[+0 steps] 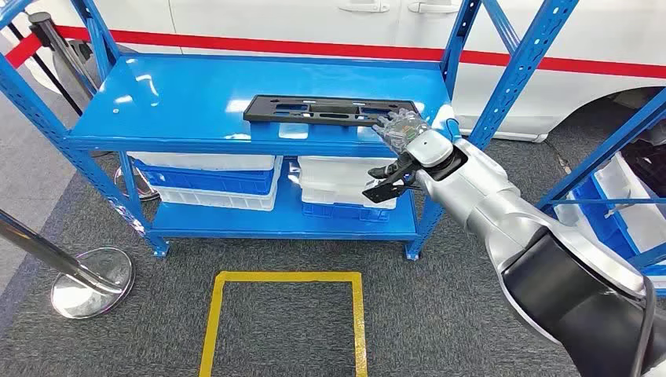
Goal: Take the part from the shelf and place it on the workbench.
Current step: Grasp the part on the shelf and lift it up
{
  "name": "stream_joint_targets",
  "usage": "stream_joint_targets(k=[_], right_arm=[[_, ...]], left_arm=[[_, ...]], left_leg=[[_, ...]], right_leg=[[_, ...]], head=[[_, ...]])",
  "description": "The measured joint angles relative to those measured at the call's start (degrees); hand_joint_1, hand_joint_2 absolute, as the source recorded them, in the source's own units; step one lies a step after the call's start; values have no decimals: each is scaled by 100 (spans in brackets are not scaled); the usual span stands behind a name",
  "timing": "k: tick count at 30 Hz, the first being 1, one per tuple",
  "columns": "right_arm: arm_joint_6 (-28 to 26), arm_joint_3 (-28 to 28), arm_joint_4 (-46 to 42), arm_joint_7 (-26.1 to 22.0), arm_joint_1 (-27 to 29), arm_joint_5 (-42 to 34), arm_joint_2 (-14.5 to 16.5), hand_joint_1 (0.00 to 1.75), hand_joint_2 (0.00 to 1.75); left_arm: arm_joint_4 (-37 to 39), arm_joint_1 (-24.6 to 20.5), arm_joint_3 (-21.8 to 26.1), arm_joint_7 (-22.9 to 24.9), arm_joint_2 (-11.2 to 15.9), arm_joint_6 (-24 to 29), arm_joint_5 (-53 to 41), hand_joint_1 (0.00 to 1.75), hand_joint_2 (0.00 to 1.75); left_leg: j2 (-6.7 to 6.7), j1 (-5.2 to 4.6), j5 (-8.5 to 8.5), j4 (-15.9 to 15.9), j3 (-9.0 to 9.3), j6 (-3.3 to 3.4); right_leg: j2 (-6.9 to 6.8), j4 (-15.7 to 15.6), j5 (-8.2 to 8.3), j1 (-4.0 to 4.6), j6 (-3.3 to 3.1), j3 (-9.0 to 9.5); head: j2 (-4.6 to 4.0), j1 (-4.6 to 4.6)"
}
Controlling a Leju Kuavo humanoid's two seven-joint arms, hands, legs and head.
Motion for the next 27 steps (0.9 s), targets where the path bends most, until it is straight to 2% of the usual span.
stream_joint_targets(k=[4,8,12,13,14,17,18,19,20,22,23,25,27], right_arm=[[0,0,21,-43,0,29,-8,0,0],[7,0,20,-91,-1,101,3,0,0],[13,0,11,-119,-3,151,22,0,0],[14,0,11,-121,-8,158,23,0,0],[15,0,11,-122,-16,165,23,0,0],[17,0,10,-132,-20,178,30,0,0],[18,0,10,-136,-12,182,32,0,0],[20,0,11,-137,-5,189,32,0,0],[22,0,12,-138,-4,196,32,0,0],[27,0,10,-144,-21,209,34,0,0],[33,0,9,-147,-35,215,37,0,0],[56,0,2,-151,-62,230,45,0,0],[82,0,-8,-151,-79,240,59,0,0]], left_arm=[[0,-2,7,6,3,1,-1,0,0],[0,-6,12,4,21,20,-22,0,0],[0,-7,12,-21,72,35,-63,0,0],[0,-7,12,-23,80,35,-71,0,0],[0,-7,12,-25,86,35,-75,0,0],[0,-17,12,-27,90,32,-83,0,0],[0,-19,12,-28,90,28,-84,0,0],[0,-18,12,-30,90,23,-84,0,0],[0,-16,12,-31,89,20,-84,0,0],[0,-15,13,-33,87,17,-83,0,0],[0,-16,13,-33,85,17,-84,0,0],[0,-20,14,-32,81,10,-90,0,0],[1,-19,14,-30,77,3,-98,0,0]], left_leg=[[1,-19,-1,7,-3,1],[0,-49,-11,13,-6,23],[3,-54,7,-47,30,103],[7,-48,22,-79,57,133],[11,-45,36,-105,82,158],[17,-93,39,-126,89,210],[12,-116,34,-126,89,220],[4,-136,33,-123,92,223],[-6,-151,32,-119,101,222],[-22,-167,23,-115,129,208],[-25,-170,23,-116,137,192],[-28,-165,38,-117,131,133],[-30,-166,69,-80,123,53]], right_leg=[[1,-4,4,-7,13,-1],[0,-19,5,-36,71,5],[-1,20,50,-62,160,20],[-1,110,-2,-64,161,-7],[-1,273,-130,-63,145,-80],[9,1282,-686,-9,66,-573],[11,1544,-778,12,36,-708],[12,1604,-756,34,-5,-749],[13,1444,-627,59,-50,-684],[15,703,-231,125,-156,-345],[14,376,-126,165,-199,-216],[22,77,-75,230,-275,-129],[23,17,-20,238,-340,-85]], head=[[0,0],[0,0],[0,0],[0,1],[0,1],[0,1],[0,1],[0,1],[0,1],[0,1],[0,0],[0,2],[0,3]])
